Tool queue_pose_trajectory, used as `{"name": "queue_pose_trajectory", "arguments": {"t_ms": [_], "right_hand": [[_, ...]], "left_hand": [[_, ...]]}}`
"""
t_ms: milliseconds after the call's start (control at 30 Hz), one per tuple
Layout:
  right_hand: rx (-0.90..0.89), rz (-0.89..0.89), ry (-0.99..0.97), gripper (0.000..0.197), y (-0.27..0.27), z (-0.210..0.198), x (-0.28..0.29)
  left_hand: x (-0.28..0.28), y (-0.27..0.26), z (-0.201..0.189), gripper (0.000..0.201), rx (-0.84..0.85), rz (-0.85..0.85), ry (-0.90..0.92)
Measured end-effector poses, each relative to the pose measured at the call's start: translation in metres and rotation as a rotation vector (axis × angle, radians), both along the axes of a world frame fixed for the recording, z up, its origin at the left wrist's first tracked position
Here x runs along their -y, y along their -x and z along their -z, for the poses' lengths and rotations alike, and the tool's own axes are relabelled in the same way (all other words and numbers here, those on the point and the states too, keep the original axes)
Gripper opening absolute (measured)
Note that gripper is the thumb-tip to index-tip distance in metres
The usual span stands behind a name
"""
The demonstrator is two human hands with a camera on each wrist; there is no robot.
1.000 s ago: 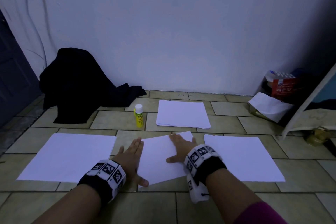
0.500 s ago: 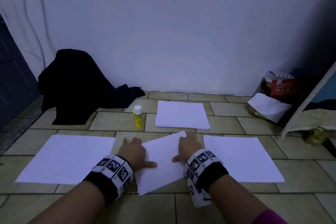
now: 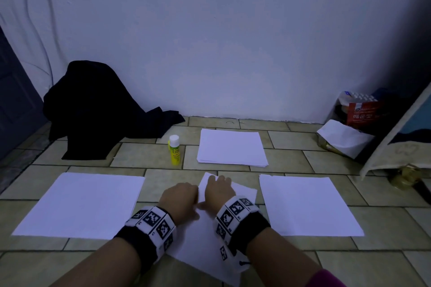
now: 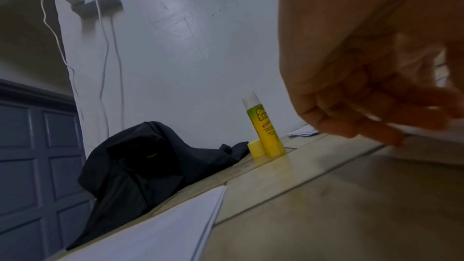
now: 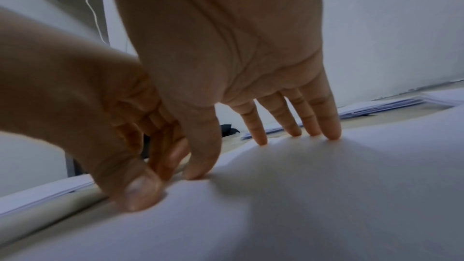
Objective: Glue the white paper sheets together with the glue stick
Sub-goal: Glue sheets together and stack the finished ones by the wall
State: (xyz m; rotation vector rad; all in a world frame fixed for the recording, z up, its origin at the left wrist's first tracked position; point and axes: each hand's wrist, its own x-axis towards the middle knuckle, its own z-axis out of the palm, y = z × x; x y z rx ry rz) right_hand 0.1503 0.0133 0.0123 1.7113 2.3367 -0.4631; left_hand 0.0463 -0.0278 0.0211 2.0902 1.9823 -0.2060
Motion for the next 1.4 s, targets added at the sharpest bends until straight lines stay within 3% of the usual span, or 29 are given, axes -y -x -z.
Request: {"name": "queue_pose_trajectory", "arguments": {"t_ms": [100,167,233,367,567,767,833,1000,1067,1133,1200,1400], "right_hand": [[-0.043,-0.213,0.061,0.065,0.004,-0.003,0.003],[-0.098,-0.250,0.147,0.080,0.006,0.000,0.002],[-0.065,-0.291,0.185,0.091,0.005,0.002,-0.004],[-0.058,-0.283,0.206,0.096,-0.013,0.002,-0.015],[-0.012,-0.098,0.175,0.108,-0.047,-0.005,-0.024],[0.045,-0.043,0.132,0.118,-0.043,-0.007,-0.030],[0.028,0.003,0.059,0.109,-0.039,-0.009,-0.028],[0.140,-0.124,-0.054,0.055,-0.025,-0.011,-0.010],[0.094,-0.174,-0.034,0.044,-0.020,-0.004,-0.006],[0.036,-0.242,-0.005,0.052,-0.016,0.001,-0.005],[0.015,-0.289,0.016,0.057,-0.014,0.002,-0.008],[0.009,-0.290,0.138,0.089,-0.026,-0.003,-0.019]], "left_hand": [[-0.001,0.003,0.002,0.077,0.010,-0.029,0.022],[-0.002,0.007,0.009,0.103,0.003,-0.029,0.114],[-0.003,0.012,0.015,0.113,-0.017,-0.016,0.227],[-0.001,0.018,0.020,0.110,0.009,-0.012,0.242],[0.001,0.021,0.022,0.110,0.036,0.001,0.240],[0.001,0.023,0.015,0.107,-0.018,0.005,0.226],[0.001,0.020,0.002,0.090,-0.060,-0.036,0.184],[0.004,0.012,-0.014,0.033,-0.253,-0.008,0.047],[0.005,0.017,-0.005,0.047,-0.156,0.016,0.022],[0.006,0.025,0.001,0.073,-0.034,0.069,0.059],[0.006,0.030,0.004,0.087,-0.014,0.093,0.097],[-0.006,0.040,0.007,0.089,-0.019,0.105,0.081]]}}
